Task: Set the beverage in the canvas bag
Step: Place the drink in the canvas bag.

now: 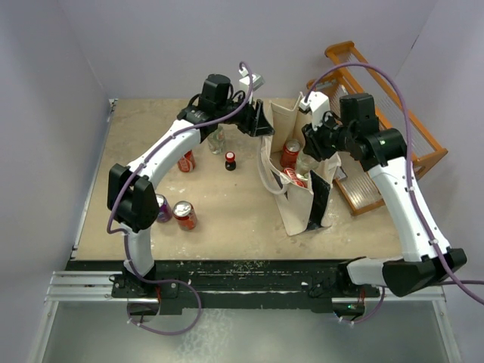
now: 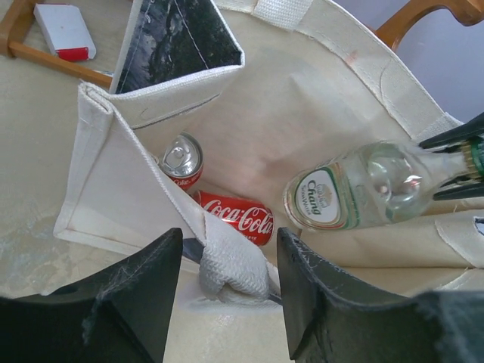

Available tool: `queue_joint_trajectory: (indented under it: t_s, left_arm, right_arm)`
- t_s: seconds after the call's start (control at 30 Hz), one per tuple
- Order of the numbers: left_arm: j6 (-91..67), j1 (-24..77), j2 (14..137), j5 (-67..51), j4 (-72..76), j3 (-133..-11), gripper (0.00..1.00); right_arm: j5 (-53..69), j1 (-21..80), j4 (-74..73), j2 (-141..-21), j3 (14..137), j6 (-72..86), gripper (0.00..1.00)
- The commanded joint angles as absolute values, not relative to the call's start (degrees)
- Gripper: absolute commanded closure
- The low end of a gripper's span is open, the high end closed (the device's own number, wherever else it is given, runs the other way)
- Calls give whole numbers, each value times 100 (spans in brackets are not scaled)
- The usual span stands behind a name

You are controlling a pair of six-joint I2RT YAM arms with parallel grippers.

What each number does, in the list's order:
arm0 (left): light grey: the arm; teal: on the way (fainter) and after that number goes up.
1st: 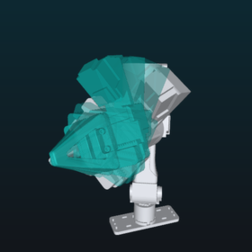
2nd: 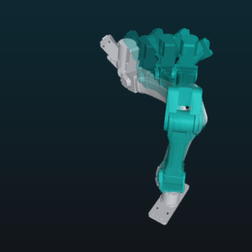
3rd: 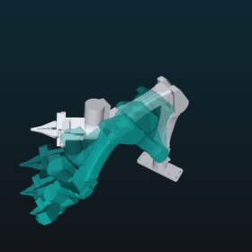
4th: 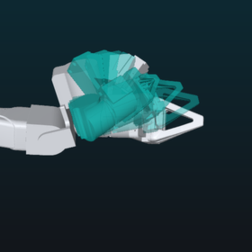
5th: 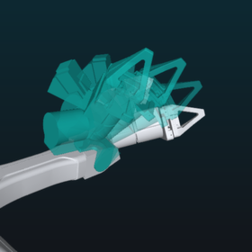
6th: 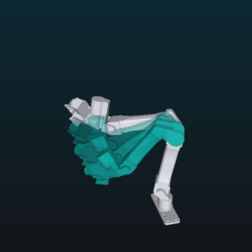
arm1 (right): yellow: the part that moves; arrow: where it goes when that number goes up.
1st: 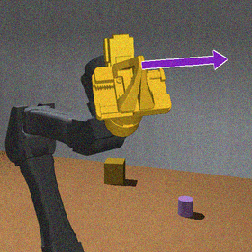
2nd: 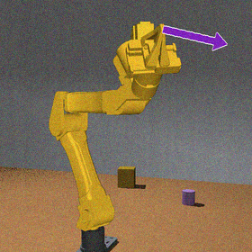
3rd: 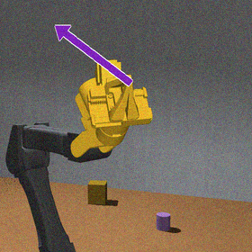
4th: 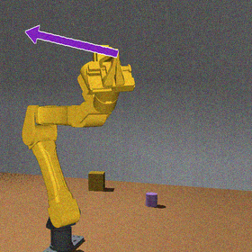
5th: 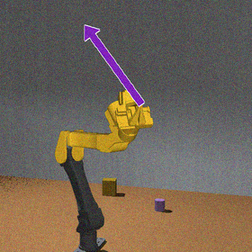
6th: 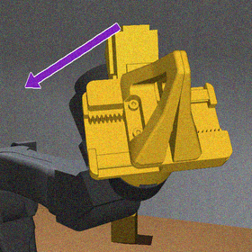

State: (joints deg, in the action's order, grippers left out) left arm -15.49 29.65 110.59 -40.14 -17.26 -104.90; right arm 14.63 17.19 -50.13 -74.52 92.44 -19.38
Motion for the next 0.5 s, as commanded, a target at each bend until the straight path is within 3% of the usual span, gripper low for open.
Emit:
queue_joint_trajectory:
  t_s: [0.0, 0.47]
  left_arm:
    - [-1531, 2977, 10900, -3885, -1545, -10501, 46]
    - [-1699, 2993, 10819, -4123, -1286, -10261, 68]
  right_arm:
    - [1622, 1696, -3956, -7502, 9260, -2247, 100]
    - [1629, 1721, -3641, -7926, 8657, -2333, 100]
